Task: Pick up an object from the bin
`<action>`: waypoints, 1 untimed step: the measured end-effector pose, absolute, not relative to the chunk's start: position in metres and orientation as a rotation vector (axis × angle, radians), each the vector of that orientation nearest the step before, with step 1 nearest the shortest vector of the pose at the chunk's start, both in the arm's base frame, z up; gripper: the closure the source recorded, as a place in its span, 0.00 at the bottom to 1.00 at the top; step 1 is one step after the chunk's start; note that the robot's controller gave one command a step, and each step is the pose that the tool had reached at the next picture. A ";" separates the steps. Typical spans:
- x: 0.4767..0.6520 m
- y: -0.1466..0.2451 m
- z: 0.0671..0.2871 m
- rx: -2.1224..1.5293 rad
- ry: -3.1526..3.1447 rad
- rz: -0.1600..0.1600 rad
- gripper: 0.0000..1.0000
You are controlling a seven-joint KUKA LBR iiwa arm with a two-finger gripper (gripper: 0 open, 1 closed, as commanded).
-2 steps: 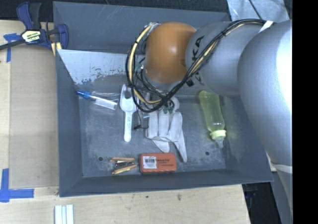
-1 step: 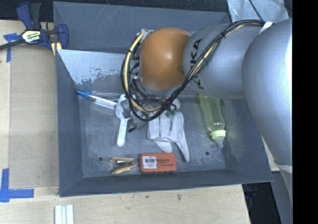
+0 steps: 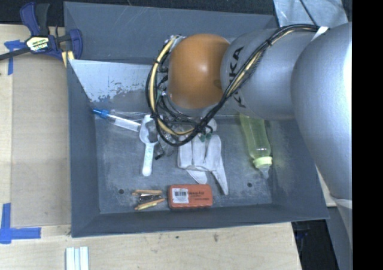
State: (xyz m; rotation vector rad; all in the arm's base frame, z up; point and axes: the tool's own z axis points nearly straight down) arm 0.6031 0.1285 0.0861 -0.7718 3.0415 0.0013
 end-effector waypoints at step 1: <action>0.594 0.121 0.129 -0.786 3.042 0.001 1.00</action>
Offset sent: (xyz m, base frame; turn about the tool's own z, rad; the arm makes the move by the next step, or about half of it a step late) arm -0.0101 -0.0101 0.0499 -0.0443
